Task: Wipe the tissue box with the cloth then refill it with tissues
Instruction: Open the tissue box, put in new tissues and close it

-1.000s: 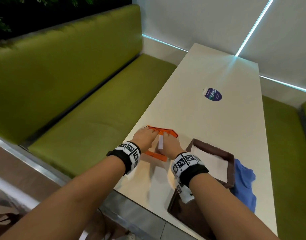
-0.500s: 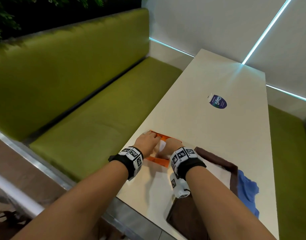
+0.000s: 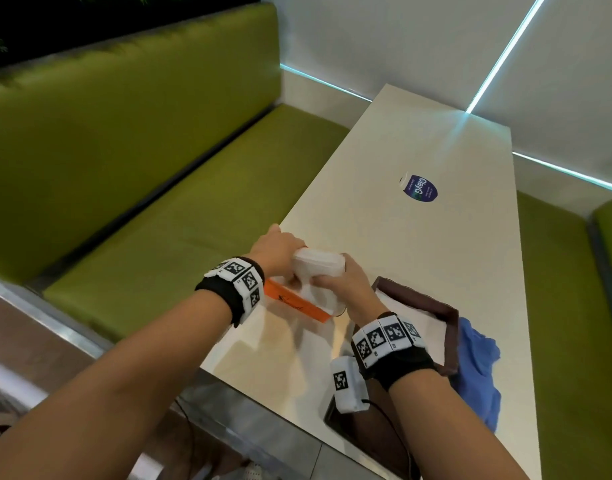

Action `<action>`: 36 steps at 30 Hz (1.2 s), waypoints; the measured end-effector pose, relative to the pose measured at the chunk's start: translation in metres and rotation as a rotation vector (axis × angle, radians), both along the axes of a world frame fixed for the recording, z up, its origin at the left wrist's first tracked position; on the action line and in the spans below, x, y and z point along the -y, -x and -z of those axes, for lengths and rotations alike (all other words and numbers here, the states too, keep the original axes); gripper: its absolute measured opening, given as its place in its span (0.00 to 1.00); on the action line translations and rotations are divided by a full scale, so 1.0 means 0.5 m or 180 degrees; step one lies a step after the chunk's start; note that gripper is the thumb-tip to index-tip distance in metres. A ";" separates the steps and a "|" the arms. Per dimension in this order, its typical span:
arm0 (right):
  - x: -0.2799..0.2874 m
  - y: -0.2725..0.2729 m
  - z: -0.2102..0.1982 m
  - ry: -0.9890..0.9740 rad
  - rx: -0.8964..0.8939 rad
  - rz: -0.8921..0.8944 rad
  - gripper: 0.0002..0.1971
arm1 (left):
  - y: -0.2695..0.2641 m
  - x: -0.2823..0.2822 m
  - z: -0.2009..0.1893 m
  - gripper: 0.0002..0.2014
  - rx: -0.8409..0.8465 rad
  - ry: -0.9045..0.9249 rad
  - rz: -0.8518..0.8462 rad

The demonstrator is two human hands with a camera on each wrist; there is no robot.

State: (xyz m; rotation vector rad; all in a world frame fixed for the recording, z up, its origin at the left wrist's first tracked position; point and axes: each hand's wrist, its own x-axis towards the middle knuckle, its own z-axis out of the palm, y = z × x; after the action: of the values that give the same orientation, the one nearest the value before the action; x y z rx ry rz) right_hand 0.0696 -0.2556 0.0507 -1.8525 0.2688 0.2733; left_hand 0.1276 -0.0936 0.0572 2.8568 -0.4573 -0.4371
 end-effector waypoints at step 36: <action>0.161 0.110 -0.144 -0.1876 0.0287 0.0807 0.25 | 0.091 0.109 -0.115 0.22 -0.1794 0.4824 -0.1228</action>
State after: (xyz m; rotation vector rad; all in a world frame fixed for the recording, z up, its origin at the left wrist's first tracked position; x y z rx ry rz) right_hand 0.0148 -0.3362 0.1228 -1.2298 0.3176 0.0780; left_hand 0.0822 -0.1481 0.1148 1.2295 -0.0245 -0.4737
